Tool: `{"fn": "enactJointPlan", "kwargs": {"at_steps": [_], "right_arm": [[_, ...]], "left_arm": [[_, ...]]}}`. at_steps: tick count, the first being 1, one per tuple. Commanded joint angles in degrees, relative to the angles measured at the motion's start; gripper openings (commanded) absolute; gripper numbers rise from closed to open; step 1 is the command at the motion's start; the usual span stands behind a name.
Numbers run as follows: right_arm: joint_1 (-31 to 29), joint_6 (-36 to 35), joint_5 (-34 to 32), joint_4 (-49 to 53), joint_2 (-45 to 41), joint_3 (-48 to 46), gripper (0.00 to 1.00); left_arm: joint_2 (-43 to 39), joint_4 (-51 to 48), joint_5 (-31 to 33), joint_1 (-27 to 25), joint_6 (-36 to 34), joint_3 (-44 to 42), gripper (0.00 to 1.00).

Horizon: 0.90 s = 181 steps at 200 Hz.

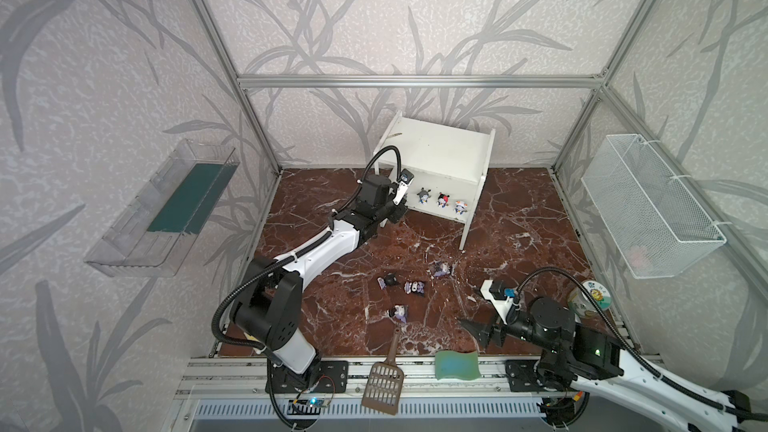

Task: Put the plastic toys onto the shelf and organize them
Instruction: 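Lower the blue figure onto the shelf beside the gray Doraemon and open the left gripper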

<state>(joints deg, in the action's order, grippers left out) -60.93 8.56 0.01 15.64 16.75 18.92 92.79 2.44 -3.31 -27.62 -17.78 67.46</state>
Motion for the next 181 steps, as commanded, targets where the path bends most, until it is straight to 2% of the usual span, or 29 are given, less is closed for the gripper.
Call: {"fn": "enactJointPlan", "kwargs": {"at_steps": [1,59,181], "right_arm": [[-0.3,0.5,0.1,-0.8,-0.8,0.9,0.9],[-0.3,0.7,0.2,-0.9,-1.1,0.4,0.9],[-0.3,0.9,0.4,-1.5,-1.3,-0.2,0.9]], "left_arm": [[0.8,0.5,0.6,0.4,0.0,0.9,0.32],[0.9,0.3,1.1,0.5,0.3,1.3,0.51],[-0.3,-0.7,1.9,0.6,0.7,1.1,0.61]]}}
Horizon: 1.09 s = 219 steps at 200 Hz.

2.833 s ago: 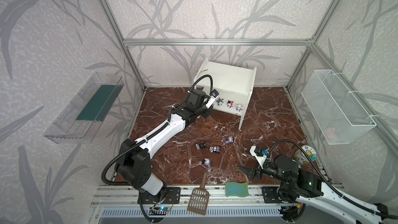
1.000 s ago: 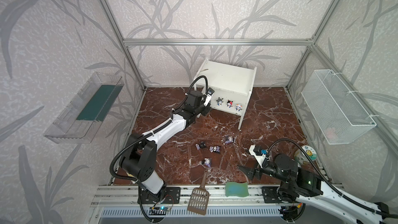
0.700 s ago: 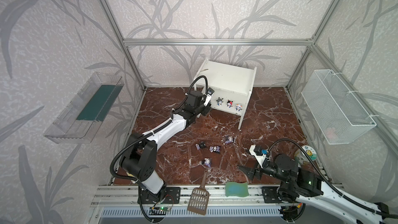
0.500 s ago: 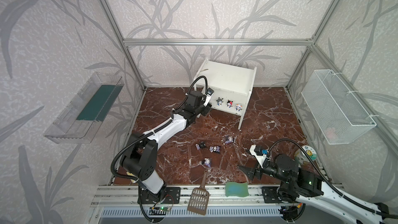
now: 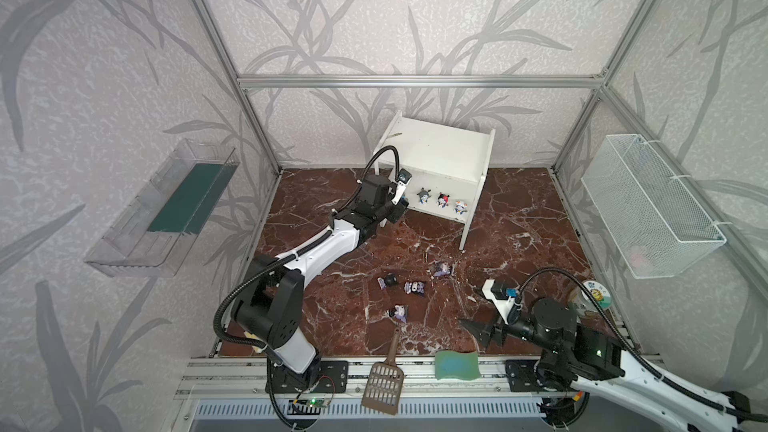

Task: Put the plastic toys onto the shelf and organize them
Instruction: 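Lower the blue figure onto the shelf beside the gray Doraemon and open the left gripper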

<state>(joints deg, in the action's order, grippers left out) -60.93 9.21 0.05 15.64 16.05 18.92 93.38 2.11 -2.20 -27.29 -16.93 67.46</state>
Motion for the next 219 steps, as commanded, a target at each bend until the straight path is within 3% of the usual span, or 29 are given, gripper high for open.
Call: {"fn": "enactJointPlan", "kwargs": {"at_steps": [1,75,219], "right_arm": [[-0.3,0.2,0.4,-1.5,-0.6,-0.2,0.9],[-0.3,0.0,0.6,-1.6,-0.9,-0.5,0.9],[-0.3,0.6,1.3,-2.4,-1.1,-1.3,0.9]], "left_arm": [[-0.9,-0.4,0.8,0.2,-0.1,1.0,0.62],[-2.3,0.9,2.1,0.2,0.3,-0.2,0.71],[-6.2,2.0,3.3,0.1,1.1,-3.9,0.72]]}}
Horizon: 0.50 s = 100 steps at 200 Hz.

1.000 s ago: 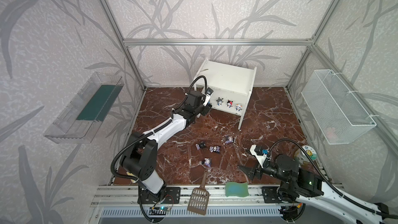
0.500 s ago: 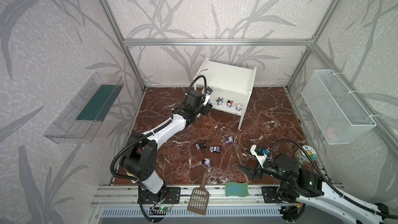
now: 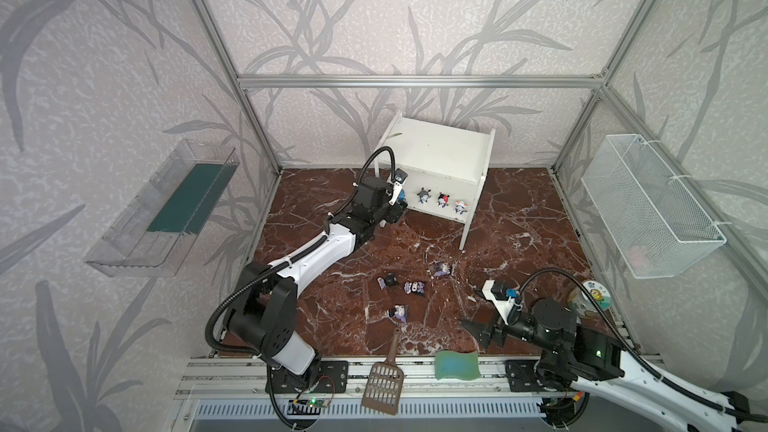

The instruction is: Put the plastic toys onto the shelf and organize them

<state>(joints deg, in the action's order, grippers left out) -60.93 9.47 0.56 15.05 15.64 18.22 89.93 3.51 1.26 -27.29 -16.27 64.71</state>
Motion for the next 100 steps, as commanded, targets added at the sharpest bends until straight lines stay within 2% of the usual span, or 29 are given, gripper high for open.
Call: {"fn": "enactJointPlan", "kwargs": {"at_steps": [1,46,100], "right_arm": [[-0.4,0.4,0.8,-1.8,-0.7,-0.6,0.9],[-0.3,0.5,0.8,-2.1,-0.7,-0.9,0.9],[-0.3,0.6,0.8,-2.0,-0.9,-1.0,0.9]], "left_arm": [[-2.8,0.6,-0.2,0.2,0.4,-1.1,0.73],[-4.4,1.1,-0.2,0.2,1.2,-3.0,0.7],[-3.4,1.3,-1.6,0.1,1.6,-2.5,0.63]]}}
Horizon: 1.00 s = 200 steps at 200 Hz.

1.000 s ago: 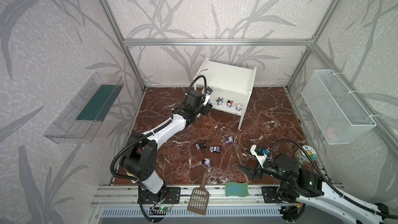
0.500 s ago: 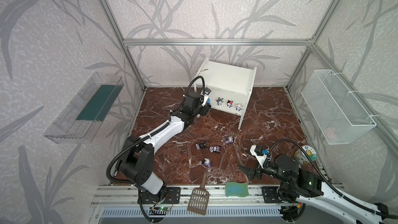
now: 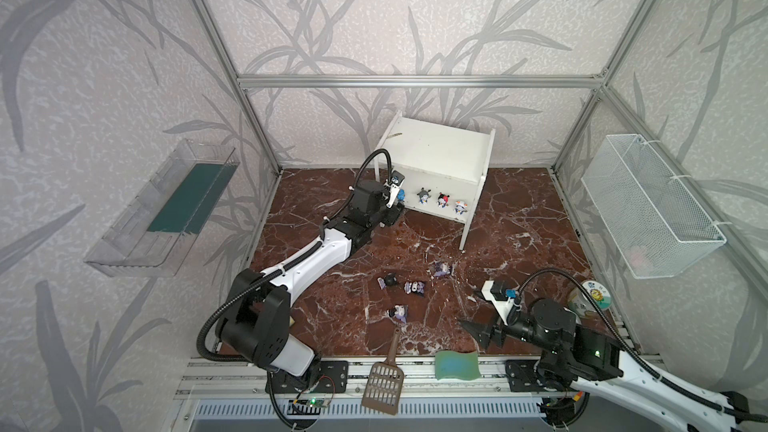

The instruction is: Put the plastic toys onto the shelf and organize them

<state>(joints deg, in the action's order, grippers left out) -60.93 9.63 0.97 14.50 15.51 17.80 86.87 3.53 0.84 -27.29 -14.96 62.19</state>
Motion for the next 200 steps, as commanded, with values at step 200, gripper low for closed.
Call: {"fn": "enactJointPlan", "kwargs": {"at_steps": [200], "right_arm": [[-0.3,0.8,-0.3,1.9,-4.1,-0.6,0.9]], "left_arm": [[4.9,4.9,2.9,0.0,2.1,2.7,0.49]]}}
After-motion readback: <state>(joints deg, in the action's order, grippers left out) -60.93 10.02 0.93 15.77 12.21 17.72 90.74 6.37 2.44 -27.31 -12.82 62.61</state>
